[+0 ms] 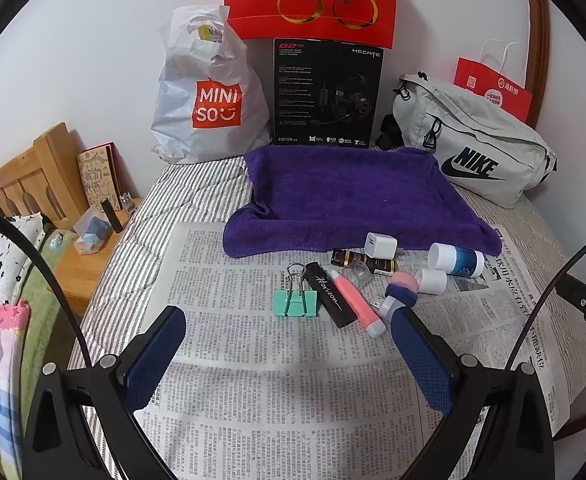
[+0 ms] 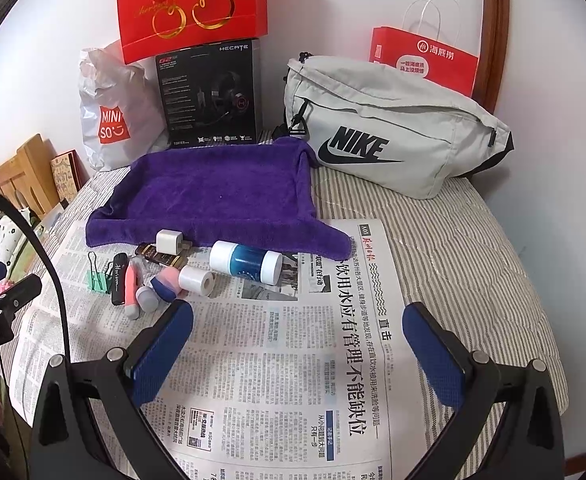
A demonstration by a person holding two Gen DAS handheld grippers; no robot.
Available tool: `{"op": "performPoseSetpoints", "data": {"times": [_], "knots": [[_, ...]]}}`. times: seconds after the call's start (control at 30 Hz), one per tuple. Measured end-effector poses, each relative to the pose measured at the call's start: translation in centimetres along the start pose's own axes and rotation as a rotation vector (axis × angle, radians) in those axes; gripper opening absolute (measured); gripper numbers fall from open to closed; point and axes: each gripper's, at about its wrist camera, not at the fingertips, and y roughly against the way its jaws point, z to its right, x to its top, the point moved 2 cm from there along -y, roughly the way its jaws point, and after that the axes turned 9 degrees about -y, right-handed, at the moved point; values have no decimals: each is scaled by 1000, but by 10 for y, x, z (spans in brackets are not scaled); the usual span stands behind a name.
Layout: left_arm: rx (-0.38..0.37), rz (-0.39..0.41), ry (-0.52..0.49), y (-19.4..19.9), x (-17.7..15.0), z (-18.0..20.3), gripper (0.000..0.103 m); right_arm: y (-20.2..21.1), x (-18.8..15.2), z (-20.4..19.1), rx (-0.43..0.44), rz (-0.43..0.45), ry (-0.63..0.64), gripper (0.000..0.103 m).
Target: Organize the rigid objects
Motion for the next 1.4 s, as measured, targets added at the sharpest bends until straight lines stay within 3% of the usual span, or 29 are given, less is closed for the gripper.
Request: {"op": "performPoseSetpoints", "data": {"times": [0.53,0.7,1.13,1.4], "knots": [[13,-20,-1,-11,-3,-3,103,-5,0,3,1,-3,-7,103],[41,-54,-9,-32,-8,-8,103,-14,-2,3,8,-24,-13,103],[11,-156,-6,-104,-13,-10,101,-44,-6,-2,-31,-62,27,103],[-13,-191,-3,-133,-14,-12,92,-65,-5,0,-27,-100,18,103]]}}
